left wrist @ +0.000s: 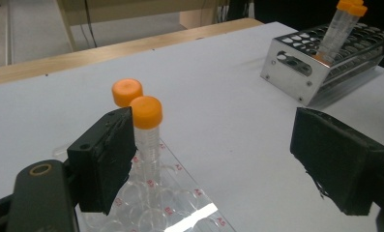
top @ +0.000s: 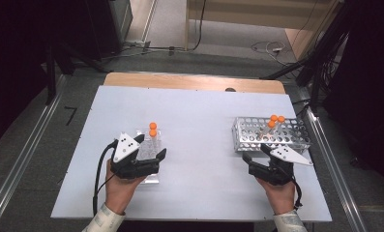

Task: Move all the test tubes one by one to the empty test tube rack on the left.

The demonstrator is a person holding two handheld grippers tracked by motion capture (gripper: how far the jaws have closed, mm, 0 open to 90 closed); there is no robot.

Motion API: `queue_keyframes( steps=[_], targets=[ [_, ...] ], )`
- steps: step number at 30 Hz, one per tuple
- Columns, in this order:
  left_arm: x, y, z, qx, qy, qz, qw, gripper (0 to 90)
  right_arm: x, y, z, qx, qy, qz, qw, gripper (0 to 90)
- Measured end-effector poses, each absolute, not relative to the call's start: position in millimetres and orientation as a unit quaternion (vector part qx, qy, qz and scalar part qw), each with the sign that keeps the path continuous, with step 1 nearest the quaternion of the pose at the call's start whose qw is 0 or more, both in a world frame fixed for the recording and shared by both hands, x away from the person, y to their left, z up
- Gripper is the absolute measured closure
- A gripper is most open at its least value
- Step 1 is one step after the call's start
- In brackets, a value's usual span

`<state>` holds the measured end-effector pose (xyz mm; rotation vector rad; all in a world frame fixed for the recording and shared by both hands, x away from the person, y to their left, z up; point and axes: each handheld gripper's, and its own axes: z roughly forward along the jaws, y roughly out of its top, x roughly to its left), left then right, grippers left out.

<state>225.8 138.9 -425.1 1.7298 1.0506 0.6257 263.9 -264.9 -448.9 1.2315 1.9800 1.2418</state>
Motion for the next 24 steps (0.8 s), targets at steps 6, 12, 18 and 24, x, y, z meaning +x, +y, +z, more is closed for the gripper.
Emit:
queue_keyframes(
  steps=[6, 12, 18, 24],
  targets=[
    [222.0, 132.6, -426.7, 0.717, 0.425, 0.251, 0.492, 16.6, 276.5, -278.0, -447.5, 0.475, 0.707, 0.452, 0.267, 27.2],
    [220.3, 131.7, -426.4, 0.718, 0.422, 0.249, 0.494, 16.6, 285.5, -288.6, -448.0, 0.492, 0.693, 0.447, 0.280, 29.7],
    [220.5, 130.3, -427.4, 0.722, 0.420, 0.248, 0.490, 16.7, 294.3, -297.0, -450.0, 0.508, 0.679, 0.442, 0.292, 36.1],
    [219.0, 128.4, -426.7, 0.720, 0.417, 0.248, 0.496, 16.7, 308.6, -301.6, -453.4, 0.514, 0.673, 0.438, 0.302, 45.8]
  ],
)
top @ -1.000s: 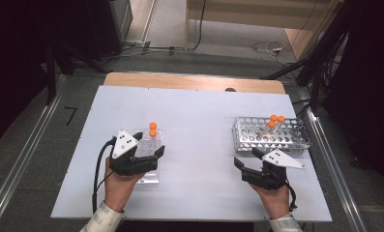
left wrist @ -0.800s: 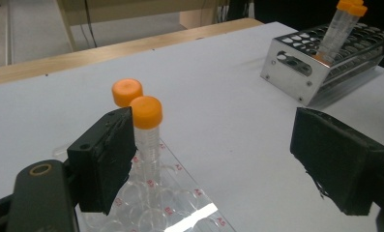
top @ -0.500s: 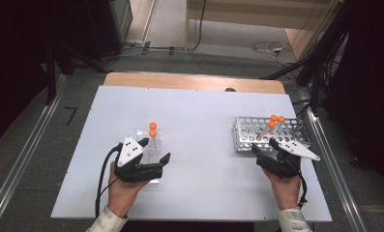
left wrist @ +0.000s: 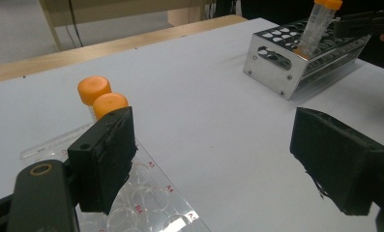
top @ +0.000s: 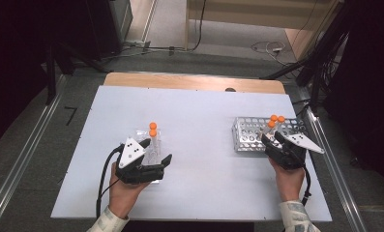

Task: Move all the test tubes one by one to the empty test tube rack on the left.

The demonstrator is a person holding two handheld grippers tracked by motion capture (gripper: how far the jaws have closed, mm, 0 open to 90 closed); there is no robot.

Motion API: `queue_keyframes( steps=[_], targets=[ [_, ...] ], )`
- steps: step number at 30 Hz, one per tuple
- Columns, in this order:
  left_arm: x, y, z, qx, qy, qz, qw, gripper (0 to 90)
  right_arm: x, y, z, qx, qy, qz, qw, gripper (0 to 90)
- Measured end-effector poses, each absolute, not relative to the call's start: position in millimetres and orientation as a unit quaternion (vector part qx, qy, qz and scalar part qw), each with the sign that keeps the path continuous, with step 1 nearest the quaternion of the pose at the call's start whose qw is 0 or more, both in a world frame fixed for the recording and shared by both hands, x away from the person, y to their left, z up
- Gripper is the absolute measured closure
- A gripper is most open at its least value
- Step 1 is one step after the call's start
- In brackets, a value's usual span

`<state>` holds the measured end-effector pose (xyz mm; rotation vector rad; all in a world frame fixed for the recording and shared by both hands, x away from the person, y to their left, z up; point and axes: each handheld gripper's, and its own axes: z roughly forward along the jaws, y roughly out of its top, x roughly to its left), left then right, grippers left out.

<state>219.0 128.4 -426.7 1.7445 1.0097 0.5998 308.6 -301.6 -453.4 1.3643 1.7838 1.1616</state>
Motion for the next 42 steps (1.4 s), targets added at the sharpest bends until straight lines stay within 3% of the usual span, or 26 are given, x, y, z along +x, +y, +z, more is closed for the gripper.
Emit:
queue_keyframes(
  steps=[5, 25, 42],
  targets=[
    [218.9, 128.0, -426.7, 0.722, 0.416, 0.246, 0.496, 16.7, 319.3, -299.2, -455.5, 0.516, 0.674, 0.431, 0.306, 54.5],
    [219.6, 125.9, -429.8, 0.728, 0.414, 0.242, 0.490, 16.8, 336.8, -298.2, -462.6, 0.522, 0.673, 0.428, 0.305, 69.6],
    [219.0, 125.8, -430.1, 0.727, 0.414, 0.241, 0.491, 16.8, 331.7, -295.3, -449.6, 0.507, 0.665, 0.438, 0.329, 72.2]
  ],
)
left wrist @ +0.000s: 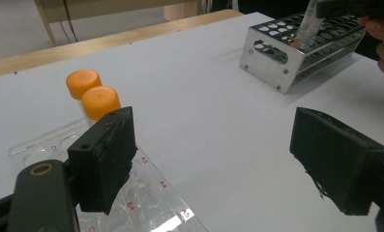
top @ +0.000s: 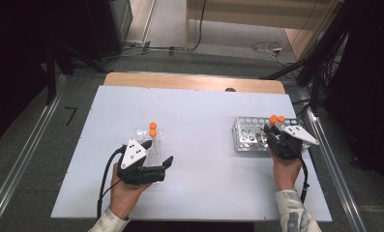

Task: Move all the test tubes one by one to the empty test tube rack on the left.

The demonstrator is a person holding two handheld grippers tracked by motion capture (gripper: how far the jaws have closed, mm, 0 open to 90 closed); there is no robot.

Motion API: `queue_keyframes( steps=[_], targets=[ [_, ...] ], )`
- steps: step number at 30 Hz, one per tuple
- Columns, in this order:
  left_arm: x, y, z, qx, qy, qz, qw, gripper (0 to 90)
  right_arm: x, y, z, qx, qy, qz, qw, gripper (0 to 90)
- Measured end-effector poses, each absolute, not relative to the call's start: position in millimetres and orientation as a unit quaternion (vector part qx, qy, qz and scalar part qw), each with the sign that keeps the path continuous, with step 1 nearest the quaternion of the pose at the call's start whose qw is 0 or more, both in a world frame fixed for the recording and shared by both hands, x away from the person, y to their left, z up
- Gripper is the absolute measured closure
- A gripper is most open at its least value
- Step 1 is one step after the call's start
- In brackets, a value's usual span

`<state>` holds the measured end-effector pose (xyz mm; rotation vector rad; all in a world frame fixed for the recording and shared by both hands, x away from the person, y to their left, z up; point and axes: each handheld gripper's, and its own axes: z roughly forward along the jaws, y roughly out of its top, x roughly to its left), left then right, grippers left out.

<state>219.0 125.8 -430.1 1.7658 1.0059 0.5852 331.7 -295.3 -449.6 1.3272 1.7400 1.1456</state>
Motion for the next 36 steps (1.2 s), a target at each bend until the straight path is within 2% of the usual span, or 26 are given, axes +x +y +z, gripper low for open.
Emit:
queue_keyframes(
  steps=[20, 27, 36],
  targets=[
    [219.2, 126.0, -430.2, 0.728, 0.415, 0.238, 0.491, 16.7, 307.0, -297.5, -407.6, 0.474, 0.642, 0.482, 0.362, 72.6],
    [219.1, 125.7, -430.0, 0.728, 0.414, 0.237, 0.492, 16.7, 293.6, -284.6, -396.4, 0.443, 0.659, 0.501, 0.343, 72.6],
    [217.8, 123.8, -429.2, 0.728, 0.413, 0.236, 0.493, 15.6, 283.7, -254.9, -400.2, 0.405, 0.697, 0.514, 0.292, 72.6]
  ],
)
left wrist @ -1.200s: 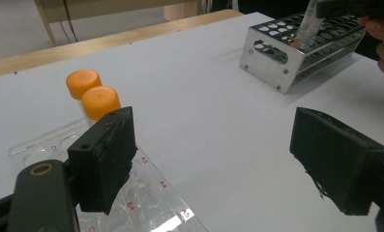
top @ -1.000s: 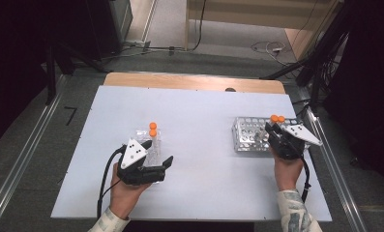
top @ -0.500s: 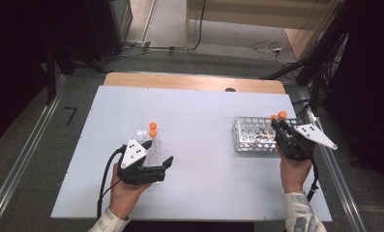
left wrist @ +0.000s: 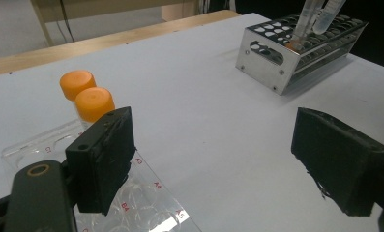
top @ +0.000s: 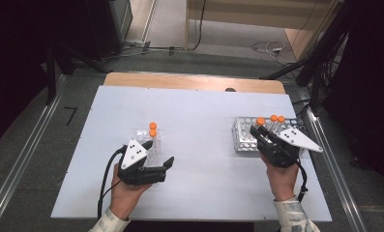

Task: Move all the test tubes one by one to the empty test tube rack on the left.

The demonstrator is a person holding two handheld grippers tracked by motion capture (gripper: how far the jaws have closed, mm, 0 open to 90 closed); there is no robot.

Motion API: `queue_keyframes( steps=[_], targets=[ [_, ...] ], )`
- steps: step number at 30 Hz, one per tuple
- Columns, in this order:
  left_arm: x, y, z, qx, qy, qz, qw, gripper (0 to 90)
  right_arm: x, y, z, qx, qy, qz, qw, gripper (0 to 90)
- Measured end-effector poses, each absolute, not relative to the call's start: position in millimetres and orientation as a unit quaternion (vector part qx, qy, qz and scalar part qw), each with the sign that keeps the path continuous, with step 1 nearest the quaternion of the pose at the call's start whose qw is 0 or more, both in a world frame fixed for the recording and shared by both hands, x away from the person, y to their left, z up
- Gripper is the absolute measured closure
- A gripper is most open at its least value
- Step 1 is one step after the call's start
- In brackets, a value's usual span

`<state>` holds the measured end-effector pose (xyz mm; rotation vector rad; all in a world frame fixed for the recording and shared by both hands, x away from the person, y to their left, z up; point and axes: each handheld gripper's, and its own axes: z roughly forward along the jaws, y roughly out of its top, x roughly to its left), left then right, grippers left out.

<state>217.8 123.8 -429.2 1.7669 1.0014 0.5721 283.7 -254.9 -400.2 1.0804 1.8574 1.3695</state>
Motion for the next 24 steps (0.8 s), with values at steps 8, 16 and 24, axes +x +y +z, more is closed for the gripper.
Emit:
queue_keyframes(
  steps=[8, 16, 24],
  targets=[
    [217.4, 116.8, -430.0, 0.734, 0.408, 0.230, 0.492, 13.0, 275.9, -226.2, -410.9, 0.371, 0.733, 0.509, 0.257, 72.6],
    [216.8, 110.0, -423.4, 0.730, 0.402, 0.230, 0.502, 11.8, 268.7, -200.4, -424.4, 0.347, 0.762, 0.500, 0.222, 72.6],
    [219.5, 99.6, -417.1, 0.729, 0.396, 0.220, 0.512, 12.3, 260.2, -180.5, -432.2, 0.325, 0.780, 0.494, 0.204, 72.6]
  ],
)
